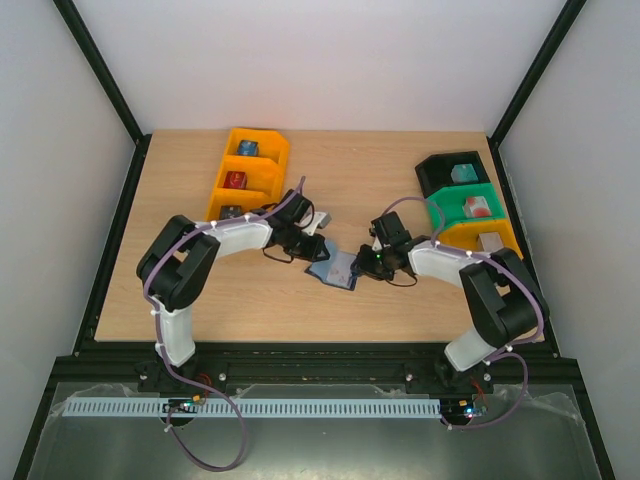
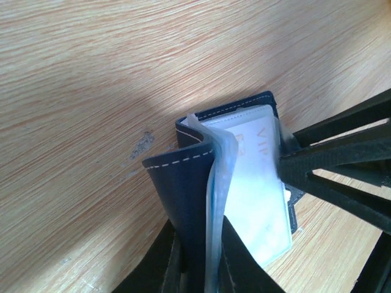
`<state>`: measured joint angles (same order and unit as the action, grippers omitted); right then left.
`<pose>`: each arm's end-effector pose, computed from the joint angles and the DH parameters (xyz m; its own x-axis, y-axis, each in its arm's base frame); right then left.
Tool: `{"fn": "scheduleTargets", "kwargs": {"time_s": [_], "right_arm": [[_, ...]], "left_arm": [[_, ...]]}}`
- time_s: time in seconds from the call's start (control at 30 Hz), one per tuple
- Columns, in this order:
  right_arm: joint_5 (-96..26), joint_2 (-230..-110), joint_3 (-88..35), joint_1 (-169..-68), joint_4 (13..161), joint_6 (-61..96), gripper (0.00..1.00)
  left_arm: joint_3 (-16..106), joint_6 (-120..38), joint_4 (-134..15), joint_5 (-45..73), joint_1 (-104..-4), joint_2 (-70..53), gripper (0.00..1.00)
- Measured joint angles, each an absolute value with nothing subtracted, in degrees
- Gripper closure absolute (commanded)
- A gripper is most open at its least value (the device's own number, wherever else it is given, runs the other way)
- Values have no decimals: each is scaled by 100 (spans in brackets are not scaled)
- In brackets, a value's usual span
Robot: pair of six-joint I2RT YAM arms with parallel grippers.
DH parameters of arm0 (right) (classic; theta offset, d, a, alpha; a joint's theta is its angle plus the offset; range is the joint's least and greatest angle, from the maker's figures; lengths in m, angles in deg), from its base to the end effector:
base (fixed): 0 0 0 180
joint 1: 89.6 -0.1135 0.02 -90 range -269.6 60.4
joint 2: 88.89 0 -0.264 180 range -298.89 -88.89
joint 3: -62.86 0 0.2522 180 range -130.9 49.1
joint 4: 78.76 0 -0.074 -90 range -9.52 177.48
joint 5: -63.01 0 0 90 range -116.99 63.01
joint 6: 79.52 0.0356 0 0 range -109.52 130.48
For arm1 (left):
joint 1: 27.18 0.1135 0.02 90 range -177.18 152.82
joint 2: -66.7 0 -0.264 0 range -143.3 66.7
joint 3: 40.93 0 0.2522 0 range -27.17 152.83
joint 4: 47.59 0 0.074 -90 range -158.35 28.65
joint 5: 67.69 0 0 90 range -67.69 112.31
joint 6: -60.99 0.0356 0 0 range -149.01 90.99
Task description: Take the credit cards out of the card holder
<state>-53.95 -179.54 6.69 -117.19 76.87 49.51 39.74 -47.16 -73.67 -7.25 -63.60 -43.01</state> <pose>0.2456 0.1466 0.1442 -0.9801 0.1212 -0.1575 -0.0045 0.7789 0.6272 0.3030 -0.2454 0.1535 -0.8589 0.2969 -0.4173 0.5008 0.6577 -0.5627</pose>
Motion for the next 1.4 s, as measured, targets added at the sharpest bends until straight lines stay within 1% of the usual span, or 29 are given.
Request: {"fn": "scheduleTargets", "kwargs": {"time_s": [0.13,0.27,0.43,0.57,0.67,0.77,0.9,1.03,1.2,1.4], "right_arm": [[-5443,-17731,693,-11612,7685,4953,68],[-5611,-17080,695,-11221,7770,4922,62],[-6073,-15980,614,-10626,8216,4752,55],[-6862,-15318,422,-10296,8935,4658,43],[-7624,-15051,179,-10187,9545,4678,36],[-8472,-15067,-304,-10183,10017,4785,23],[-9375,-15097,-944,-10183,10273,4759,20],[-9773,-14994,-1211,-10193,10319,4606,20],[-9709,-14802,-1215,-10329,10312,4492,22],[-9152,-14706,-1215,-10642,10183,4234,28]], "left_arm": [[4051,-4618,-7432,-684,-6360,-4295,98],[4226,-4196,-7653,-555,-6360,-4070,98],[4429,-3444,-7793,-441,-6339,-3018,98],[4427,-2926,-7600,-544,-6238,-1773,98],[4403,-2686,-7290,-725,-6144,-1016,98],[4322,-2616,-6947,-900,-6048,-409,98],[4254,-2839,-6466,-1007,-5939,162,98],[4230,-3217,-6108,-1025,-5897,409,98],[4092,-3621,-5782,-1023,-5897,527,98],[3953,-3855,-5579,-1051,-5897,660,98]]}}
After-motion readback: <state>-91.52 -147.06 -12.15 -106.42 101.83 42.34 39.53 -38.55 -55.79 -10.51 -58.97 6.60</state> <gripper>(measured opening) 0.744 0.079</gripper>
